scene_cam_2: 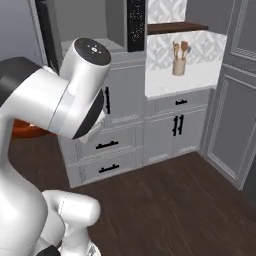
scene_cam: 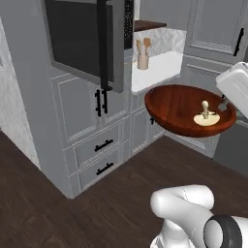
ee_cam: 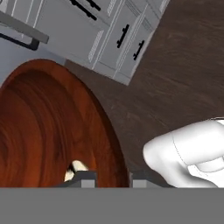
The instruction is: Pick the mushroom from the sink and place it in the bowl. Then pick the bowl and place it in the microwave. Then close the microwave door and press the start button.
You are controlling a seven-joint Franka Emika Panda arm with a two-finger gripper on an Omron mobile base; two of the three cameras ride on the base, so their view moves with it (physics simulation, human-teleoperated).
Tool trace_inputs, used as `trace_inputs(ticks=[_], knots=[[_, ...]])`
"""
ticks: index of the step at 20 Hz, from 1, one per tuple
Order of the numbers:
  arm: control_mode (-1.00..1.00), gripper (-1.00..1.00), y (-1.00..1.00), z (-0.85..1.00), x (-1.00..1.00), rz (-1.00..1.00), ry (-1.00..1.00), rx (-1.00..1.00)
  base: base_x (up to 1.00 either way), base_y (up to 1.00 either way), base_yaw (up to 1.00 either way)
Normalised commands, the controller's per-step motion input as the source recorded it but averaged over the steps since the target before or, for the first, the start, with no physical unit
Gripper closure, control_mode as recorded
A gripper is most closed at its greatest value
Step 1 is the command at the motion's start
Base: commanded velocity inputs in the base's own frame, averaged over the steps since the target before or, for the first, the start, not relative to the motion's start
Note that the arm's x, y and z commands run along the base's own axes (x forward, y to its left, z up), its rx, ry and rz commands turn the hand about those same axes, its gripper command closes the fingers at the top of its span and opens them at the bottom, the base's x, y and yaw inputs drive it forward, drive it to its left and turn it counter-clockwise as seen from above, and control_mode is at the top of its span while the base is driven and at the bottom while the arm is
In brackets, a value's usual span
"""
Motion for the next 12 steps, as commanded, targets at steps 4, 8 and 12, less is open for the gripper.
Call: trace_inputs(ticks=[4,8,12], knots=[[1.0,1.0,0.0,0.0,0.0,0.0,0.0,0.0,0.0,-0.76,0.55],[1.0,1.0,0.0,0.0,0.0,0.0,0.0,0.0,0.23,-0.89,0.41],[1.0,1.0,0.0,0.0,0.0,0.0,0.0,0.0,0.37,-0.99,0.33]])
